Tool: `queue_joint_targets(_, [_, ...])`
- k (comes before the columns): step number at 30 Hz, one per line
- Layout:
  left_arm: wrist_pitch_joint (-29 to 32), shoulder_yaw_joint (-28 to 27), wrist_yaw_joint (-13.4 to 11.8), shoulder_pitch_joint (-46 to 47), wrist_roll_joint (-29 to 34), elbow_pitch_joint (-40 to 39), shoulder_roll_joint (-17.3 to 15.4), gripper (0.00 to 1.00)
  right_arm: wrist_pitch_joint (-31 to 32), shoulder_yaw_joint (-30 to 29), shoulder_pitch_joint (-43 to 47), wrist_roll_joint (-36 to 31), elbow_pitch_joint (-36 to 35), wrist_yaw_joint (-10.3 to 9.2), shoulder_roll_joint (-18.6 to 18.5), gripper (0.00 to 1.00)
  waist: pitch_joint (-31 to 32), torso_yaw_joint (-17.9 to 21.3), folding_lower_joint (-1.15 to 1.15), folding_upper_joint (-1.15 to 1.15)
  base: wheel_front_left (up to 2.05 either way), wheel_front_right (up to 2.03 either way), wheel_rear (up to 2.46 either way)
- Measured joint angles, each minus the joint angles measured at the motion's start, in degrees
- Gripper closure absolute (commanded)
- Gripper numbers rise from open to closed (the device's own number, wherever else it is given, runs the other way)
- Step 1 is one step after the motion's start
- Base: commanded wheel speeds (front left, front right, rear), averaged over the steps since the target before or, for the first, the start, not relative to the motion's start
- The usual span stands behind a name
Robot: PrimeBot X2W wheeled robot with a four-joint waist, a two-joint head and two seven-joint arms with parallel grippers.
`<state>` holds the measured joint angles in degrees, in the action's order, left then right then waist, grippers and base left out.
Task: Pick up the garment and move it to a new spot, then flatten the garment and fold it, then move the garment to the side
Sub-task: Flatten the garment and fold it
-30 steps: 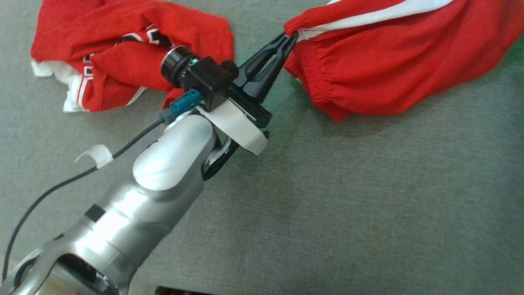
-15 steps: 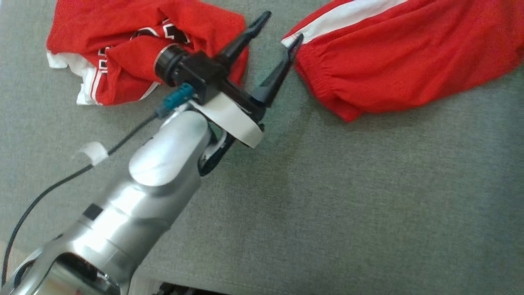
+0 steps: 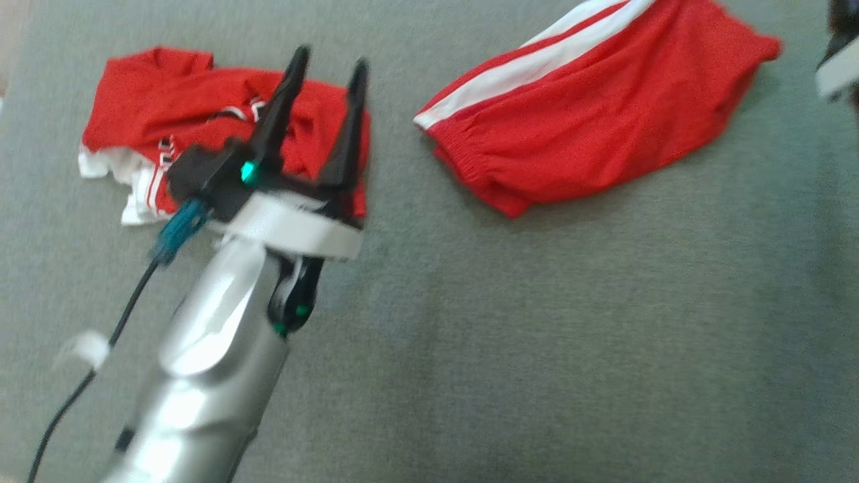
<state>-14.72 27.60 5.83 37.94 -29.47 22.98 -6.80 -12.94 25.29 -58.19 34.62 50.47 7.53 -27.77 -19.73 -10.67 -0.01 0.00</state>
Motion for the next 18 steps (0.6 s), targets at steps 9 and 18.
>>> queue_joint_targets(9, [0.01,-9.85,0.23,-14.04,8.88,-6.04,1.19,0.0,-1.54,-12.8,19.13,-4.16,-14.49,0.0,9.44,0.0,7.54,5.27,-0.01,0.0,0.0,0.0,0.0])
queue_joint_targets(18, [0.01,-13.58,0.81,-23.45,11.54,-7.67,3.08,0.0,-1.69,-18.86,38.07,-13.34,-22.85,0.0,19.76,0.0,11.62,8.66,0.0,0.0,0.0,0.0,0.0])
